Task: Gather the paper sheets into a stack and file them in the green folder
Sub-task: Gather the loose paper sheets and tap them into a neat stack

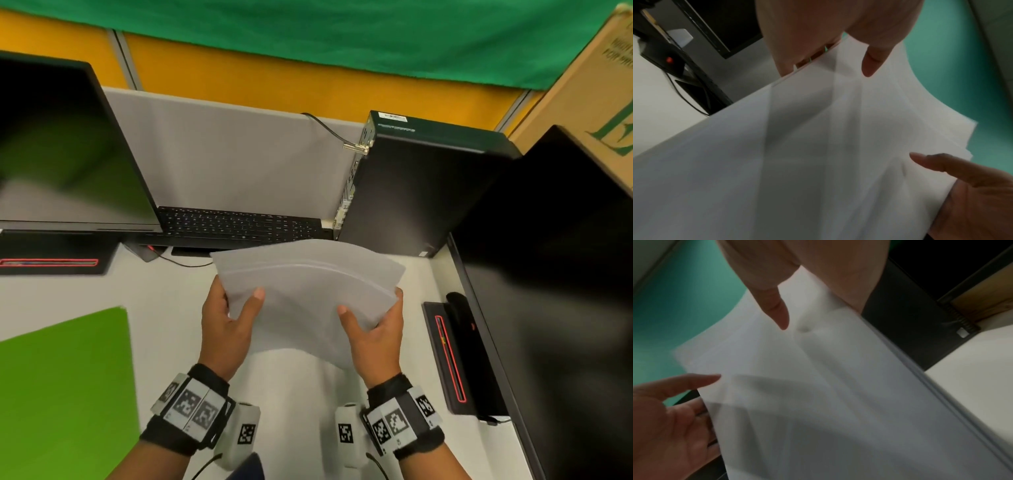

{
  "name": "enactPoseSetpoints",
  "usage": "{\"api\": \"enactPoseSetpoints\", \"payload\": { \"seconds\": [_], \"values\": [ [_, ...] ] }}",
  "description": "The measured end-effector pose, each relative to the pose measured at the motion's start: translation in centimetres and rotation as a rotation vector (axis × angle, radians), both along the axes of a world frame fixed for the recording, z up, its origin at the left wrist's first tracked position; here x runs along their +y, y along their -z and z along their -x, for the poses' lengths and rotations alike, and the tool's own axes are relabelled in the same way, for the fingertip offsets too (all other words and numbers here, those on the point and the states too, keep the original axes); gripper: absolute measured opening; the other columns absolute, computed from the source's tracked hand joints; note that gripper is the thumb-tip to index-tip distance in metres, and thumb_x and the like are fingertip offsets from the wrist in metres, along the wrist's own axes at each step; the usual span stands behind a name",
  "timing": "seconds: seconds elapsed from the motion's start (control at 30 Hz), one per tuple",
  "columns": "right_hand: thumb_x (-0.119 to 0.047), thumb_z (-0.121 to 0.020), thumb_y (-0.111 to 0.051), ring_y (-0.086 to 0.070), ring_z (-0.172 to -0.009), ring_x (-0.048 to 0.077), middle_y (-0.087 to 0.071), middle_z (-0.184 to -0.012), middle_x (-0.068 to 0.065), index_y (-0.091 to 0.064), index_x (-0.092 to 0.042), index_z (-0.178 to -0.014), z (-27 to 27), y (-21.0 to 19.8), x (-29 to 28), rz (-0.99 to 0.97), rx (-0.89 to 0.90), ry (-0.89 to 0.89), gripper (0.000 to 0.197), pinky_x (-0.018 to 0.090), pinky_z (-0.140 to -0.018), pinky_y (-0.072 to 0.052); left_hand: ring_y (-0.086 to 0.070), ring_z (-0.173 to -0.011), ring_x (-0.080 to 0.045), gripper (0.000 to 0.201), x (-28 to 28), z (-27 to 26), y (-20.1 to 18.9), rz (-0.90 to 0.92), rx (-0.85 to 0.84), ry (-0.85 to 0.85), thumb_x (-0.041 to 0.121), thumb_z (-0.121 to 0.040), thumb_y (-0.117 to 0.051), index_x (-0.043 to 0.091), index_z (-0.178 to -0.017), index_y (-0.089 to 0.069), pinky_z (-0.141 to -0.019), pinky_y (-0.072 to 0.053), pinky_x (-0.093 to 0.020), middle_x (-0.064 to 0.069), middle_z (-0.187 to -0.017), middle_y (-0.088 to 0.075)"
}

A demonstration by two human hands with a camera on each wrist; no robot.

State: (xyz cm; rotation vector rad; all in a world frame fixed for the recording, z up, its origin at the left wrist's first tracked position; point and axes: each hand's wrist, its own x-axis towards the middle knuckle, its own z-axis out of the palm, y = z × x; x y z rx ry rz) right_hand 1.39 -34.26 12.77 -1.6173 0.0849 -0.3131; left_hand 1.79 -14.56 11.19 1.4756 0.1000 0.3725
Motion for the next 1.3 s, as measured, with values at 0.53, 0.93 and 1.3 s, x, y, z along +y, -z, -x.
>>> {"api": "enactPoseSetpoints", "payload": {
  "seconds": [0.53, 0.93, 1.3],
  "values": [
    [0.003, -0.065, -0.065, -0.066, -0.091, 0.000, -0.064, -0.100, 0.002, -0.051, -0.019, -0.109, -0.4, 1.0, -1.4, -0.081, 0.025, -0.108, 0.051, 0.014, -0.075, -0.054, -0.065, -0.076, 0.003, 0.090, 0.0, 0.2, -2.9, 0.299, -0.064, 0.045, 0.089, -0.051, -0.049, 0.011, -0.096, -0.055, -0.066, -0.052, -0.012, 0.009, -0.081, -0.070],
    [0.019, -0.073, -0.062, -0.068, -0.089, 0.001, -0.066, -0.098, 0.002, -0.053, -0.022, -0.106, -0.4, 1.3, -1.0, -0.076, 0.035, -0.127, 0.053, 0.013, -0.075, -0.053, -0.060, -0.076, 0.012, 0.066, -0.8, 0.7, -5.0, 0.136, -0.172, -0.099, 0.067, -0.080, -0.043, 0.006, -0.106, -0.053, -0.069, -0.046, -0.005, 0.022, -0.083, -0.067],
    [0.003, -0.072, -0.065, -0.067, -0.088, -0.001, -0.065, -0.098, 0.000, -0.053, -0.027, -0.104, -0.5, 1.5, -0.6, -0.079, 0.039, -0.089, 0.046, 0.013, -0.075, -0.054, -0.059, -0.080, -0.002, 0.009, -2.3, -1.1, -6.2, 0.103, 0.060, -0.370, 0.024, -0.083, -0.066, 0.022, -0.079, -0.058, -0.080, -0.045, -0.015, 0.011, -0.079, -0.060]
  ]
}}
